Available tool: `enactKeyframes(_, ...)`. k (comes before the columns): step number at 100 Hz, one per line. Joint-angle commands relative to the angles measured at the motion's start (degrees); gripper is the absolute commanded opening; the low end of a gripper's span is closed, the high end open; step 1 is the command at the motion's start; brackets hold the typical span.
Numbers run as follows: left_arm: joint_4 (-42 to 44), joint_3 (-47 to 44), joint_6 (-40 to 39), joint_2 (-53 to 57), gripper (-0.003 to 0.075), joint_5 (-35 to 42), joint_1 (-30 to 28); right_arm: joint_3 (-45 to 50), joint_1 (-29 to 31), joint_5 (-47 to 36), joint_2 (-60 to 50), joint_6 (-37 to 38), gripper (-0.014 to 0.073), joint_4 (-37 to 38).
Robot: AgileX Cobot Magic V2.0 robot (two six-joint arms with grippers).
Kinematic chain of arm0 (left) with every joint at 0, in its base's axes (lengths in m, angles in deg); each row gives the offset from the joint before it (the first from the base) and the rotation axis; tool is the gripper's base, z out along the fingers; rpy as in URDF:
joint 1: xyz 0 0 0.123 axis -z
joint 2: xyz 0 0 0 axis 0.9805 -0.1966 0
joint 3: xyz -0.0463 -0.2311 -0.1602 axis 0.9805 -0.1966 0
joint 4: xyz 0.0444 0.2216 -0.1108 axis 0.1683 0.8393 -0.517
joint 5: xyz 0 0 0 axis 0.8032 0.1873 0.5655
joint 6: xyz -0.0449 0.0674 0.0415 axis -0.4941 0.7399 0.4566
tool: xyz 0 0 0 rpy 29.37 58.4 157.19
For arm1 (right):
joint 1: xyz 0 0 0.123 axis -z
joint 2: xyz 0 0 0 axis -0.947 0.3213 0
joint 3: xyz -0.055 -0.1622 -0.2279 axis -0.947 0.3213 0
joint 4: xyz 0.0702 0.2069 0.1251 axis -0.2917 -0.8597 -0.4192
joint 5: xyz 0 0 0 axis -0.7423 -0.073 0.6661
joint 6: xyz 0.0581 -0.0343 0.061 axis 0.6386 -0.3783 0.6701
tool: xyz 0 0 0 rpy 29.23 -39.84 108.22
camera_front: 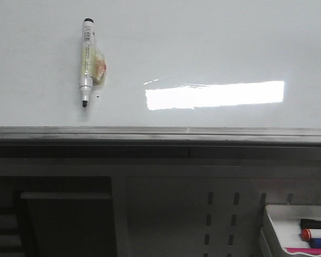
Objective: Write number 4 on whiteboard
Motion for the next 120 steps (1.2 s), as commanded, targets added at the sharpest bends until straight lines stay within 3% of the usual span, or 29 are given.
enactKeyframes(1, -6.0, -1.9, -0.6, 1.4, -0.0020, 8.8, -0.1, 1.1, 0.5, -14.7, -0.9, -0.6, -0.0064, 1.2)
enactKeyframes(11, -20.8, -1.9, -0.6, 1.4, -0.0020, 14.8, -0.1, 1.1, 0.5, -23.8, -0.9, 1.7, -0.0064, 0.8)
enactKeyframes(20, -27.3, -1.9, -0.6, 1.4, -0.0020, 19.5, -0.1, 1.1, 0.5, -21.5, -0.9, 8.1, -0.0064, -1.4)
enactKeyframes(37, -40.9, -1.3, -0.6, 1.4, -0.0020, 22.2, -0.1, -0.8, 0.5, -22.1, -0.7, 12.4, -0.0064, -6.1)
enactKeyframes(48, -37.5, 3.1, 0.7, -0.6, -0.0020, 16.3, 0.0, -6.0, 0.1, -18.8, 2.2, 15.0, -0.0064, -6.1)
enactKeyframes(70, -16.9, 18.9, 2.4, -16.9, 0.0010, 5.2, -0.1, -20.5, -3.7, -11.5, 15.2, 15.0, -0.0064, -1.2)
enactKeyframes(77, -16.2, 23.0, 2.4, -23.9, 0.0108, 2.9, -0.1, -24.4, -5.7, -7.0, 19.7, 15.0, -0.0064, -1.2)
enactKeyframes(86, -18.3, 26.4, 2.4, -32.7, 0.0307, 1.9, 0.0, -28.4, -8.8, -0.5, 24.7, 15.0, -0.0058, -1.2)
enactKeyframes(89, -19.4, 27.4, 2.5, -35.7, 0.0377, 1.9, 0.1, -29.2, -10.1, 0.8, 26.3, 15.0, -0.0044, -1.2)
enactKeyframes(96, -22.0, 29.3, 3.0, -40.7, 0.0456, 1.9, 0.8, -30.4, -12.9, 2.5, 28.6, 15.0, 0.0055, -1.2)
enactKeyframes(110, -28.6, 32.4, 9.3, -48.0, 0.0456, 3.8, 6.7, -30.6, -18.4, 3.0, 30.6, 15.0, 0.0384, -2.1)
enactKeyframes(115, -28.9, 33.4, 11.4, -50.5, 0.0447, 5.8, 9.9, -30.6, -20.1, 3.5, 31.1, 15.0, 0.0461, -2.3)
enactKeyframes(120, -28.9, 34.1, 12.2, -53.0, 0.0430, 8.3, 13.7, -30.6, -21.7, 4.2, 31.5, 15.0, 0.0482, -2.3)
